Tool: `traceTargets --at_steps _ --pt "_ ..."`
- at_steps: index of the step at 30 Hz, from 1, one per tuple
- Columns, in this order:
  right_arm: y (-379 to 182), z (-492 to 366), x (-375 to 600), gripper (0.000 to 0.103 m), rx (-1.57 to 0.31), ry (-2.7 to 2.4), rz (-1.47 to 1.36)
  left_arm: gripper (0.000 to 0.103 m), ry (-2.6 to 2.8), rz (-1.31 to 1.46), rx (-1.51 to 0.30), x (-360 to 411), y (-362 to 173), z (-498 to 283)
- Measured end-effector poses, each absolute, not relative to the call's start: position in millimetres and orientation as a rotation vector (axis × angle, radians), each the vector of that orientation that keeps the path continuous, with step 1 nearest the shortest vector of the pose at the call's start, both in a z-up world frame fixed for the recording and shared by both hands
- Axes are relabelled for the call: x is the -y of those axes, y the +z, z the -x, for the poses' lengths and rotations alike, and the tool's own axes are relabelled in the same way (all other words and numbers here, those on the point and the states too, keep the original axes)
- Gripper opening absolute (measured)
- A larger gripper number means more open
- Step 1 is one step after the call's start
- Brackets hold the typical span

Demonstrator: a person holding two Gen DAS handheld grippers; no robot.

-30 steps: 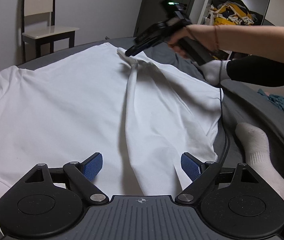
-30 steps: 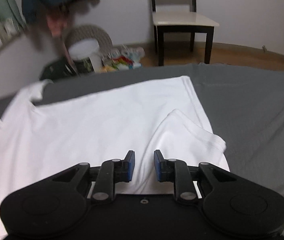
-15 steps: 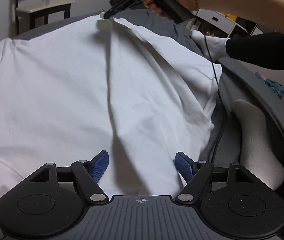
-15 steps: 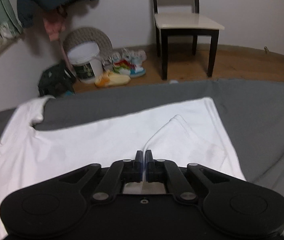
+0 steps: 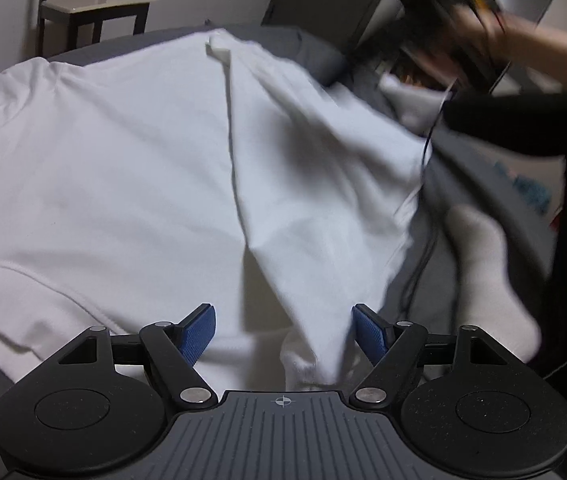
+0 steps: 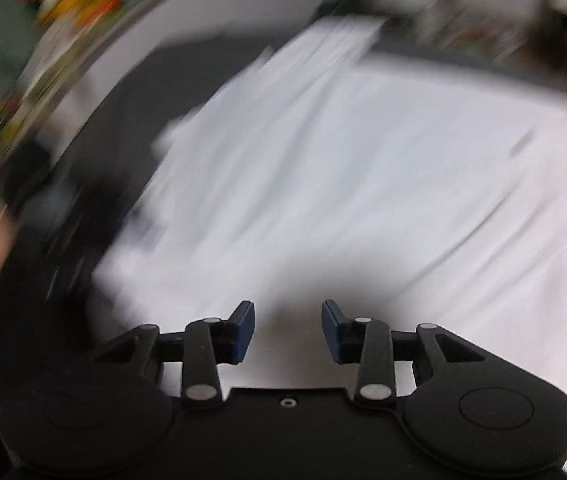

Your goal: Fold clothes

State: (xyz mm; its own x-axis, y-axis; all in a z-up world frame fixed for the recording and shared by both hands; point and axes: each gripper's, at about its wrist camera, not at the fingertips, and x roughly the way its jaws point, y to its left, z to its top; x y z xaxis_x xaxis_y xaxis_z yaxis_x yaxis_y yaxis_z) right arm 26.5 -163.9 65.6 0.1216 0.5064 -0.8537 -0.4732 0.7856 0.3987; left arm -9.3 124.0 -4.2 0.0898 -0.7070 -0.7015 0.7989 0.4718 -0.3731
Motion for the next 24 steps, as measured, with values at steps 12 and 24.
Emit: traceTargets --at_steps 12,24 --pt "24 46 132 0.043 -1.139 0.936 -0.022 0.075 -1.151 -0.2 -1.17 -117 7 16" --pt "-5 47 113 0.03 -1.103 0.948 -0.072 0.035 -1.1 -0.393 -1.184 -92 15 34"
